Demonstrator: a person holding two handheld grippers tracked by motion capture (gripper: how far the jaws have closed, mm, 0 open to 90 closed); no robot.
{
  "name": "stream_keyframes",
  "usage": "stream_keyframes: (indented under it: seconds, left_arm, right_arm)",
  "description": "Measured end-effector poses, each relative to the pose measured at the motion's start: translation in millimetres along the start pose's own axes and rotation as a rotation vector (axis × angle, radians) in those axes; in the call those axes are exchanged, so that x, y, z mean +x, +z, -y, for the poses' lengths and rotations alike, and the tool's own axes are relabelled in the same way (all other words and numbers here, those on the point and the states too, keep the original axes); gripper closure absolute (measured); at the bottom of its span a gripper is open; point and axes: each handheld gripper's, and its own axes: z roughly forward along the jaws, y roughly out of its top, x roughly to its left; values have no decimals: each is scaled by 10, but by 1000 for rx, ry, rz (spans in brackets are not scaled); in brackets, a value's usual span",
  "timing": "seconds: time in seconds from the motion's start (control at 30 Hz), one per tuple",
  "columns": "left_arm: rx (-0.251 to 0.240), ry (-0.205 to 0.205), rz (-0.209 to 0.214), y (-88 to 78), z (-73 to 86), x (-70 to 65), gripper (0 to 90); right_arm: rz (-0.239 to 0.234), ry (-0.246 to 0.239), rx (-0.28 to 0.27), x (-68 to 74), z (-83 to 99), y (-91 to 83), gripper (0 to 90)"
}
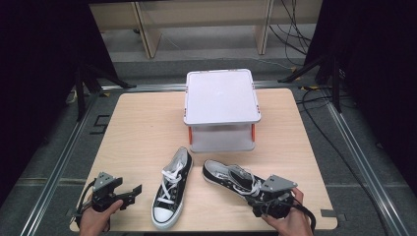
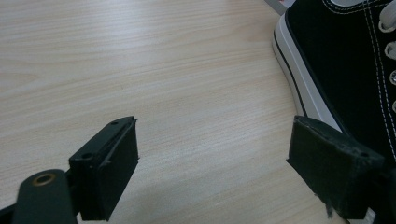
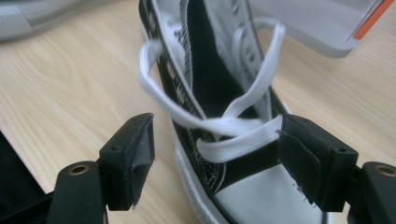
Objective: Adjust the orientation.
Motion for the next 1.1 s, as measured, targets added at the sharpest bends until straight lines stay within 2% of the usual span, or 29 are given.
stream_keyframes:
  seconds: [0.07,0.17,0.2,0.23,0.27,0.3,0.37,0.43,0.47,0.5,0.57,0.6,0.67,0.7,0.73,0.77,0.8,0.9,0.97,1.0,1.03,1.1]
  left_arm:
    - [2,6,-2,-4,0,6,153]
    - [0,3,2,-8,-3,9,153]
    - [-5,3,5,-5,-2,11,153]
    - [-5,4,8,-2,-3,13,153]
    - [-7,5,7,-3,-3,13,153]
    - [-10,5,9,1,-2,14,153]
    - [-6,9,4,3,-2,14,153]
    - [-6,6,6,5,-7,4,153]
    - [-6,6,6,5,-7,4,153]
    - [-5,11,4,3,-8,9,153]
    - [-1,15,-2,5,-7,14,153]
    - [8,13,-8,2,-11,11,153]
    - [5,18,-3,17,-8,22,153]
    - [1,1,3,21,-8,8,153]
    - [4,10,-3,15,-10,11,153]
    - [6,10,-5,16,-10,9,153]
    - [4,11,1,21,-8,12,153]
    - [7,13,-3,29,-8,14,153]
    - [4,13,-2,32,-7,6,153]
    - [4,13,-2,32,-7,6,153]
    - [11,12,-6,18,-10,0,153]
    - [5,7,0,29,-4,7,153]
  right_arm:
    - [34,-29,39,37,18,49,274]
    - [82,-86,54,43,37,75,321]
    - [100,-106,58,40,36,76,304]
    - [138,-125,70,34,39,83,256]
    - [157,-112,71,30,46,84,230]
    - [151,-94,73,11,50,85,232]
    - [142,-89,65,0,54,91,232]
    - [139,-87,67,-73,54,87,292]
    - [139,-87,67,-73,54,87,292]
    - [178,-88,78,-177,55,70,309]
    - [188,-78,82,-217,58,71,304]
    - [189,-66,77,-329,56,75,283]
    - [200,-61,71,-355,56,81,280]
    - [209,-54,73,-421,48,111,278]
    - [212,-55,70,-465,46,126,266]
    - [228,-21,68,-493,42,135,257]
    - [238,-34,68,-543,39,146,259]
    - [263,-17,68,-605,33,166,256]
    - [303,12,62,-691,0,217,251]
    - [303,12,62,-691,0,217,251]
    - [316,16,63,-765,-27,258,256]
    - [315,42,61,-812,-41,284,270]
